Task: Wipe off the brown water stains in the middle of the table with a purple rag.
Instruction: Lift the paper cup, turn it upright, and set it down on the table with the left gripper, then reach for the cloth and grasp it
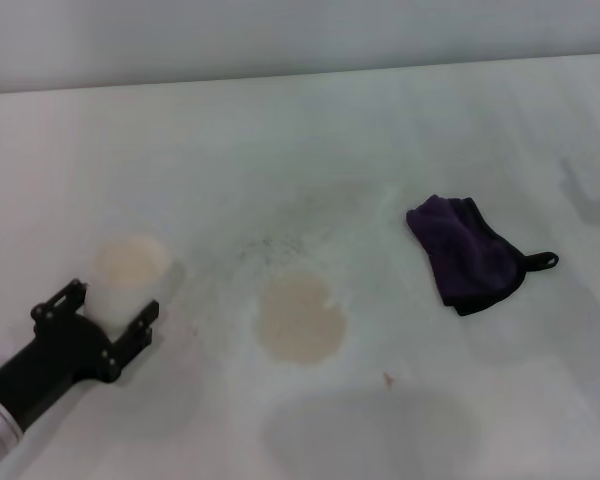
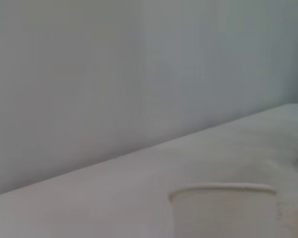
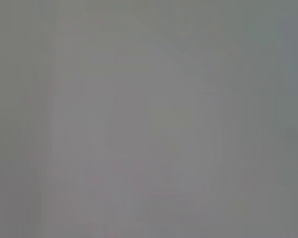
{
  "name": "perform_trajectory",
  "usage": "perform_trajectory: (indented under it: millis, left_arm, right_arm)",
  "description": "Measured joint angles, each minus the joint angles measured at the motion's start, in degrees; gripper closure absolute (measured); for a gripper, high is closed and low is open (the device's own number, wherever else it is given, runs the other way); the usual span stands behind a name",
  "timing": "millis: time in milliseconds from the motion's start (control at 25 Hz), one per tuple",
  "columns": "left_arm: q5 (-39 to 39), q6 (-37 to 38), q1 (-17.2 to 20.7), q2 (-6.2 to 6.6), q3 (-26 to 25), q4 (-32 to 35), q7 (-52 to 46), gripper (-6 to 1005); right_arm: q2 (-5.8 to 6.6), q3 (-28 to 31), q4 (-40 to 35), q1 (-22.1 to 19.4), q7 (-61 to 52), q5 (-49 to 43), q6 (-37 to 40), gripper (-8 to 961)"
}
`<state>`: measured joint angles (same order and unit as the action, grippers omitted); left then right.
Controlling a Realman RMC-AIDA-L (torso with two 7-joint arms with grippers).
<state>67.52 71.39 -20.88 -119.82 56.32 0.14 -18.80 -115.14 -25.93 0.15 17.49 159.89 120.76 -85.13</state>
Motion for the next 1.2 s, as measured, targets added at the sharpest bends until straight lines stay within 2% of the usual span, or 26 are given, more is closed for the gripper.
perform_trajectory:
  millis: [480, 760, 920, 1080, 1200]
  left_arm:
    - [-0.14, 0.76, 2.89, -0.35, 0.03, -1.20, 4.97, 354]
    - [-0.04, 0.82, 2.96, -0.26, 0.05, -1.22, 5.00, 336]
    - [-0.03, 1.12, 3.10, -0.24, 0.02, -1.21, 5.56, 165]
    - [-0.13, 2.77, 3.90, -0.24, -0.19, -1.19, 7.20, 106]
    - [-0.73, 4.78, 5.10, -0.14, -0.23, -1.16, 8.19, 106]
  right_arm:
    - [0.00, 0.00, -0.06, 0.00, -0.13, 0.00, 0.16, 139]
    - [0.00, -0.48, 0.09, -0.12, -0.19, 0.00, 0.16, 139]
    - [0.00, -0.59, 0.09, -0.17, -0.31, 0.00, 0.15, 139]
    - [0.00, -0.61, 0.10, -0.18, -0.31, 0.00, 0.14, 139]
    - [0.00, -0.62, 0.04, -0.18, -0.30, 0.00, 0.13, 139]
